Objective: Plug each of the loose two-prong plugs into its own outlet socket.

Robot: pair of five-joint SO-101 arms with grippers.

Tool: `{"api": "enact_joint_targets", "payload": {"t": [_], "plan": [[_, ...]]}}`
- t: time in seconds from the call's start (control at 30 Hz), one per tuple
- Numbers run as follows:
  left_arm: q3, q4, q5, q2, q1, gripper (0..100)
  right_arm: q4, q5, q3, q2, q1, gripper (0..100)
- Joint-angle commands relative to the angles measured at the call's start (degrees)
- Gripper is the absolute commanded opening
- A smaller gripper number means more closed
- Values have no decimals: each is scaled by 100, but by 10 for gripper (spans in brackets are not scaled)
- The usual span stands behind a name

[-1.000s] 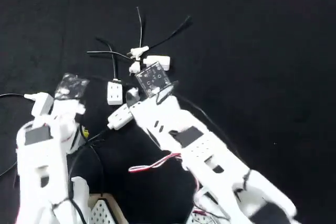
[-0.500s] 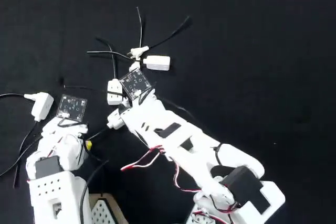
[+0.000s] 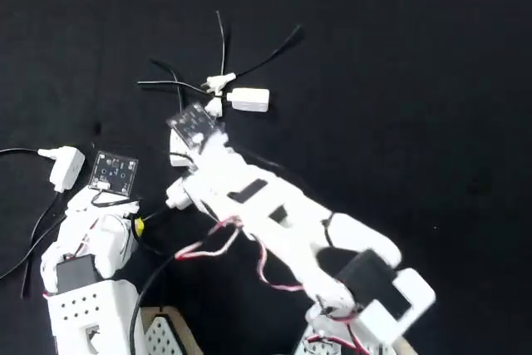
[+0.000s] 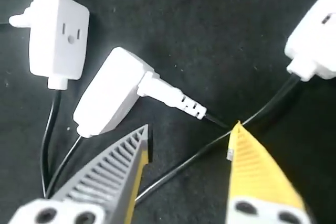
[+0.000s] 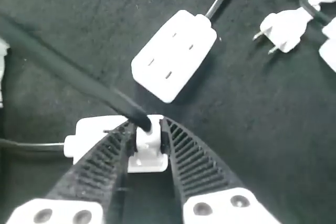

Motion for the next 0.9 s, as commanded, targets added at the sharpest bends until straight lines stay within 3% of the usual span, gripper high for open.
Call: {"api": "enact_joint_targets", "payload": {"t": [0.0, 0.07, 0.27, 0.33, 0.53, 0.63, 0.73, 0.87], "plan": [[-13, 44, -44, -53, -22, 242, 905, -26, -690, 382, -158, 16], [-22, 44, -44, -44, 4, 242, 1363, -35, -866, 356, -158, 38], [-277, 404, -44, -44, 813, 246, 2866, -9, -1103, -602, -158, 355], [-470, 527, -35, -44, 1015, 246, 3508, 0, -1191, -1147, -70, 411], [-734, 589, -149, -44, 1807, 247, 6321, 862, -1446, -3134, 818, 417], [-734, 457, -246, -26, 2387, 247, 7235, 1125, -1596, -3873, 1468, 417], [-743, -44, -158, 132, 2633, 248, 7490, 1204, -1604, -4066, 2171, 391], [-1147, -686, -158, 1415, 2774, 276, 7244, 1213, -1525, -3723, 2734, 208]]}}
